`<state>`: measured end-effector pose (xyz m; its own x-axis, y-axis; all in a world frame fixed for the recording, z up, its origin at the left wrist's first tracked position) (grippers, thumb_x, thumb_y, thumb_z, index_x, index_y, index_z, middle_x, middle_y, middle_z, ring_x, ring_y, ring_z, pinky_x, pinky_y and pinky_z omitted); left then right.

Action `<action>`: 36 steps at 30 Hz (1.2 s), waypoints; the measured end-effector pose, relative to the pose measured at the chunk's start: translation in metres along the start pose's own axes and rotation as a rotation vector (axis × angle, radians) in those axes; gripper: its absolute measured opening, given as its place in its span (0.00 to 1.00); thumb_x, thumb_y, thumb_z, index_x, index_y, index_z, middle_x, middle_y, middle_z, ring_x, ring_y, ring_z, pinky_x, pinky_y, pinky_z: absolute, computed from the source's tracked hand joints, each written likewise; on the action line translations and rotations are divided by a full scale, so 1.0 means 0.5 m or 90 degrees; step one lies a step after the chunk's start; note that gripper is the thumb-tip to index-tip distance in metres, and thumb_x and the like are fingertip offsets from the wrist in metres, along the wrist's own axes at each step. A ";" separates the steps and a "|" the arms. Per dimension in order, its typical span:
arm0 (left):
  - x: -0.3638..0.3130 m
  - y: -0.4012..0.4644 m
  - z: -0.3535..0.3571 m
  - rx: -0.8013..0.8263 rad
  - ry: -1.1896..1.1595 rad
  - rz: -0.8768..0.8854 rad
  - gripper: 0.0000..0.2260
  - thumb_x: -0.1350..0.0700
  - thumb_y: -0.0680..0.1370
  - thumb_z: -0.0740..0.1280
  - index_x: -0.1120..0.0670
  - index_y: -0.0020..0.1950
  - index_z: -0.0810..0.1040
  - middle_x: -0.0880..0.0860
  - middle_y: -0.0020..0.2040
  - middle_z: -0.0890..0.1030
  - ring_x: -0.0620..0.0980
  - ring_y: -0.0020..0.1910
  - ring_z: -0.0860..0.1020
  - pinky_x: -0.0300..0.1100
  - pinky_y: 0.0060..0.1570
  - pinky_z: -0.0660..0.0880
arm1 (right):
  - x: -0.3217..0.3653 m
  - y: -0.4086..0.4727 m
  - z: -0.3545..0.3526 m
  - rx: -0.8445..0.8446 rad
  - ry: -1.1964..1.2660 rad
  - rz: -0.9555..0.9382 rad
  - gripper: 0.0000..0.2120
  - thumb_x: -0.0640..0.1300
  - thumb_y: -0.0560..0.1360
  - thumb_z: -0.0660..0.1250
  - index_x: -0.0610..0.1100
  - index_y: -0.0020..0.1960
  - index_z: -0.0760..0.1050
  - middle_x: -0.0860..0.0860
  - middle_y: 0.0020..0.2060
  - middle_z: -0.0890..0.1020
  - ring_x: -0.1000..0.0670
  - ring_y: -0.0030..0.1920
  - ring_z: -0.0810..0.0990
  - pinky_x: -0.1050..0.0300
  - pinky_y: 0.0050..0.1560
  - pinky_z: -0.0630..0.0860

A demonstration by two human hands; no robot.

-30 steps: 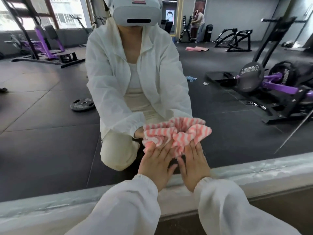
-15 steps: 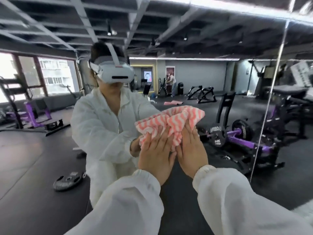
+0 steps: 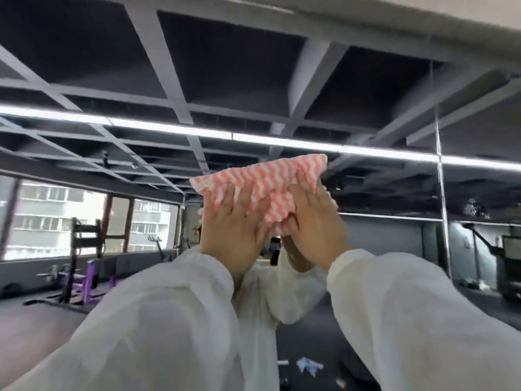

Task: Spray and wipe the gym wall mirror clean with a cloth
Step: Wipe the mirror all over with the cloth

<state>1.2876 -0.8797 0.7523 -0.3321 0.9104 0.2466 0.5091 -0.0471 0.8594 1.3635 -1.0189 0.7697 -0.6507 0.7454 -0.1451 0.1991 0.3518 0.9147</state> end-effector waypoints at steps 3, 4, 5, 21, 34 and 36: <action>0.000 0.049 -0.057 -0.001 0.023 -0.072 0.22 0.44 0.81 0.43 0.45 0.73 0.62 0.50 0.76 0.60 0.55 0.74 0.59 0.61 0.70 0.39 | -0.038 0.041 -0.019 -0.025 -0.116 -0.044 0.24 0.50 0.77 0.56 0.44 0.71 0.66 0.43 0.74 0.61 0.36 0.74 0.55 0.40 0.74 0.52; 0.001 0.065 -0.076 -0.031 0.042 -0.093 0.19 0.46 0.80 0.50 0.47 0.69 0.67 0.50 0.71 0.69 0.54 0.70 0.66 0.60 0.71 0.39 | -0.042 0.049 -0.029 -0.050 -0.144 -0.053 0.25 0.53 0.76 0.54 0.44 0.70 0.68 0.42 0.73 0.63 0.35 0.74 0.57 0.40 0.72 0.50; -0.001 0.074 -0.087 -0.051 0.074 -0.100 0.17 0.48 0.79 0.55 0.50 0.66 0.68 0.50 0.65 0.74 0.53 0.65 0.70 0.60 0.72 0.40 | -0.041 0.048 -0.033 -0.072 -0.160 -0.066 0.27 0.55 0.75 0.51 0.44 0.68 0.70 0.42 0.73 0.65 0.36 0.74 0.57 0.40 0.71 0.50; 0.016 0.188 -0.020 -0.148 0.043 -0.048 0.24 0.42 0.77 0.33 0.41 0.74 0.36 0.62 0.77 0.41 0.65 0.75 0.43 0.75 0.64 0.46 | -0.025 0.124 0.035 -0.183 -0.119 -0.093 0.30 0.52 0.82 0.34 0.41 0.72 0.64 0.45 0.71 0.69 0.43 0.71 0.67 0.46 0.65 0.59; 0.051 0.371 -0.106 -0.145 0.091 -0.043 0.24 0.42 0.82 0.40 0.43 0.75 0.33 0.52 0.77 0.36 0.58 0.75 0.36 0.67 0.68 0.40 | -0.083 0.323 -0.052 -0.117 -0.128 -0.083 0.39 0.63 0.68 0.21 0.50 0.77 0.35 0.55 0.75 0.34 0.51 0.75 0.33 0.50 0.74 0.34; 0.050 0.399 -0.116 -0.148 0.083 -0.051 0.24 0.43 0.82 0.40 0.43 0.75 0.34 0.52 0.77 0.36 0.57 0.76 0.37 0.67 0.68 0.40 | -0.093 0.349 -0.073 -0.093 -0.125 -0.066 0.29 0.60 0.78 0.32 0.51 0.76 0.33 0.54 0.75 0.34 0.51 0.75 0.32 0.49 0.75 0.34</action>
<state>1.3349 -0.8902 0.9558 -0.4702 0.8555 0.2169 0.2871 -0.0841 0.9542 1.4020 -1.0130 0.9495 -0.5049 0.8099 -0.2985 0.0220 0.3578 0.9335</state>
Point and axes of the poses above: each hand's wrist, its own y-axis towards the middle knuckle, its own z-axis out of the palm, x = y × z, the point moved 1 cm from there along y, towards the middle knuckle
